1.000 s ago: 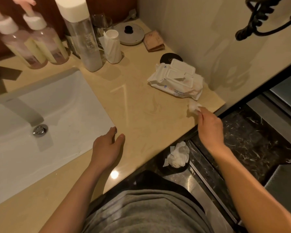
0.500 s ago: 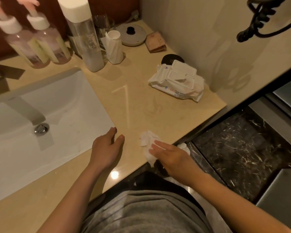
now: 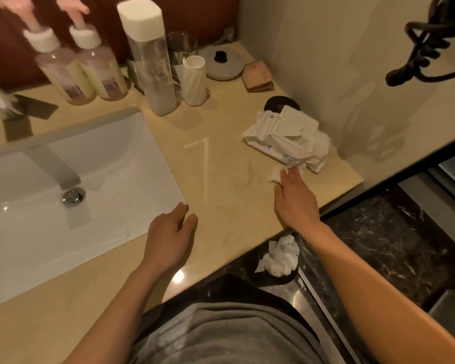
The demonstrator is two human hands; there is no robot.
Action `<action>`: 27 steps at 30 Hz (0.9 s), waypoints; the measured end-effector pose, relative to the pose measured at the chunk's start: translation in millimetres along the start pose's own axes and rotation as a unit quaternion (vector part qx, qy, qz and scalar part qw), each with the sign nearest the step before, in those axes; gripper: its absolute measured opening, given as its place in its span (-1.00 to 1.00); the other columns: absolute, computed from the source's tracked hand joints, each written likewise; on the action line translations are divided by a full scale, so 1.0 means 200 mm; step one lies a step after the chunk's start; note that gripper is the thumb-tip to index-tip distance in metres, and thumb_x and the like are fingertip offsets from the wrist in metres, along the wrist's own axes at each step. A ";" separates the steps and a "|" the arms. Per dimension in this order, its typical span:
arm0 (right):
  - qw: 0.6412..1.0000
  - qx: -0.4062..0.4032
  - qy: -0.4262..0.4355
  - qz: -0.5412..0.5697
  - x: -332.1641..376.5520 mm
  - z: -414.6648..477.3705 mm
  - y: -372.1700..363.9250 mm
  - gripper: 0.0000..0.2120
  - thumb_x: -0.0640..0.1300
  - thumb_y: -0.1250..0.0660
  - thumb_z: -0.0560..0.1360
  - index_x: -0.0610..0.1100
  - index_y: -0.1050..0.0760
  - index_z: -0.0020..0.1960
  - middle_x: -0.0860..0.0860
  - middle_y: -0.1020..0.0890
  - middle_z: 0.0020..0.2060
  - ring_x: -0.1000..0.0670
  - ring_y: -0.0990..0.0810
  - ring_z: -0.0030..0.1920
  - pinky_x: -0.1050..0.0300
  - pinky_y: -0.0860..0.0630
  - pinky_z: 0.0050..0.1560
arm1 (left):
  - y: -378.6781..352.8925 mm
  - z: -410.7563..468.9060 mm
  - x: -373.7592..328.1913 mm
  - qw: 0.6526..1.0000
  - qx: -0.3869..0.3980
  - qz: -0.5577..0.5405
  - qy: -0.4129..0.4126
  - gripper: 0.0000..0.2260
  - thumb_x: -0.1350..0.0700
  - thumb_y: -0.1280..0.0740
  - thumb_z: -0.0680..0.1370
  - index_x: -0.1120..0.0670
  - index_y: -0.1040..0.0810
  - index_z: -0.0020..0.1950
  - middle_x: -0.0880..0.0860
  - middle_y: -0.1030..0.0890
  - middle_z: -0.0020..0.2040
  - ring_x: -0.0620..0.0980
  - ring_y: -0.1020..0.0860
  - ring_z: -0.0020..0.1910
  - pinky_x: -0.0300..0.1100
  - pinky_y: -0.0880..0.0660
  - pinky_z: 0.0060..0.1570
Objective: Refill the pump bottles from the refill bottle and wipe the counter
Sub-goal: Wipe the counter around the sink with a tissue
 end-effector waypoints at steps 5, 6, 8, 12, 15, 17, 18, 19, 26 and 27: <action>0.996 0.039 0.083 0.005 0.27 -0.05 -0.07 -0.53 -0.20 -0.01 0.61 -0.17 -0.07 0.52 -0.06 -0.06 0.52 0.03 -0.04 0.50 0.18 -0.14 0.39 | 0.00 0.00 -0.01 1.000 -0.010 -0.022 0.003 -0.80 0.05 -0.14 0.63 -0.04 -0.55 0.10 0.03 -0.60 -0.19 -0.06 -0.47 -0.19 -0.20 -0.29 -0.10; 0.993 0.049 0.107 0.004 0.33 -0.08 -0.10 -0.52 -0.21 -0.01 0.61 -0.18 -0.07 0.51 -0.07 -0.07 0.52 0.03 -0.04 0.50 0.18 -0.14 0.39 | -0.01 0.01 0.00 1.000 -0.009 -0.017 0.007 -0.71 0.04 -0.14 0.63 0.08 -0.51 0.27 0.09 -0.64 -0.07 0.00 -0.53 -0.10 -0.21 -0.30 -0.06; 0.984 0.038 0.173 0.011 0.42 -0.17 -0.15 -0.55 -0.23 -0.07 0.57 -0.26 -0.22 0.45 -0.15 -0.24 0.46 -0.03 -0.23 0.46 0.11 -0.31 0.35 | 0.00 0.00 0.00 1.000 -0.011 -0.004 0.008 -0.63 0.03 -0.14 0.63 0.15 -0.40 0.40 0.13 -0.62 0.12 0.08 -0.54 0.09 -0.23 -0.29 0.03; 0.954 0.023 0.300 0.008 0.44 -0.36 -0.17 -0.63 -0.21 -0.23 0.43 -0.27 -0.54 0.20 -0.16 -0.58 0.18 -0.06 -0.55 0.21 0.15 -0.49 0.15 | 0.00 0.00 -0.02 1.000 -0.012 -0.016 -0.007 -0.62 -0.01 -0.15 0.62 0.19 -0.48 0.31 0.21 -0.61 0.12 0.16 -0.52 0.12 -0.23 -0.26 -0.01; 0.945 0.025 0.326 -0.001 0.32 -0.41 -0.11 -0.61 -0.20 -0.30 0.42 -0.17 -0.53 0.25 -0.09 -0.56 0.22 -0.01 -0.51 0.26 0.25 -0.36 0.17 | 0.00 0.01 0.00 1.000 -0.017 -0.011 -0.003 -0.62 0.02 -0.15 0.63 0.15 -0.39 0.40 0.15 -0.62 0.13 0.12 -0.52 0.15 -0.22 -0.29 0.05; 0.957 0.022 0.290 -0.004 0.19 -0.35 -0.05 -0.58 -0.17 -0.33 0.48 -0.04 -0.45 0.33 0.01 -0.47 0.32 0.06 -0.41 0.34 0.21 -0.36 0.21 | 0.00 0.02 0.01 1.000 -0.021 -0.006 -0.009 -0.61 0.01 -0.14 0.62 0.14 -0.38 0.41 0.11 -0.64 0.03 0.09 -0.54 0.08 -0.17 -0.34 0.06; 0.967 0.025 0.255 -0.004 0.11 -0.31 -0.02 -0.56 -0.13 -0.29 0.53 0.04 -0.35 0.39 0.08 -0.34 0.39 0.13 -0.27 0.40 0.21 -0.30 0.29 | 0.00 0.02 0.01 1.000 -0.023 -0.004 -0.013 -0.61 0.01 -0.15 0.62 0.15 -0.38 0.41 0.10 -0.65 -0.01 0.09 -0.55 0.05 -0.16 -0.35 0.05; 0.975 0.027 0.219 -0.011 0.03 -0.27 0.00 -0.56 -0.08 -0.22 0.58 0.10 -0.25 0.43 0.14 -0.21 0.43 0.19 -0.13 0.43 0.23 -0.18 0.34 | 0.00 0.02 0.00 1.000 -0.025 -0.005 -0.018 -0.60 -0.01 -0.15 0.62 0.15 -0.39 0.40 0.12 -0.65 -0.02 0.11 -0.55 0.05 -0.16 -0.34 0.03; 0.998 -0.008 0.038 0.048 -0.19 -0.06 0.07 -0.55 -0.09 -0.14 0.61 -0.06 -0.22 0.48 0.00 -0.18 0.49 0.09 -0.06 0.49 0.17 -0.20 0.32 | 0.00 0.01 0.01 1.000 -0.021 -0.017 -0.004 -0.60 0.00 -0.16 0.62 0.16 -0.38 0.41 0.16 -0.61 0.14 0.13 -0.49 0.20 -0.24 -0.25 0.09; 0.998 -0.010 0.021 0.056 -0.16 -0.04 0.06 -0.54 -0.09 -0.13 0.61 -0.09 -0.20 0.49 -0.02 -0.17 0.49 0.07 -0.07 0.49 0.15 -0.18 0.35 | 0.00 0.01 0.01 1.000 -0.021 -0.020 0.000 -0.61 0.02 -0.17 0.62 0.15 -0.37 0.41 0.15 -0.61 0.14 0.13 -0.49 0.21 -0.26 -0.23 0.09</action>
Point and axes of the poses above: each hand's wrist, its own z-axis towards the middle knuckle, its own y-axis out of the back of the hand, x = y × z, the point moved 6 cm from there along z, towards the middle knuckle
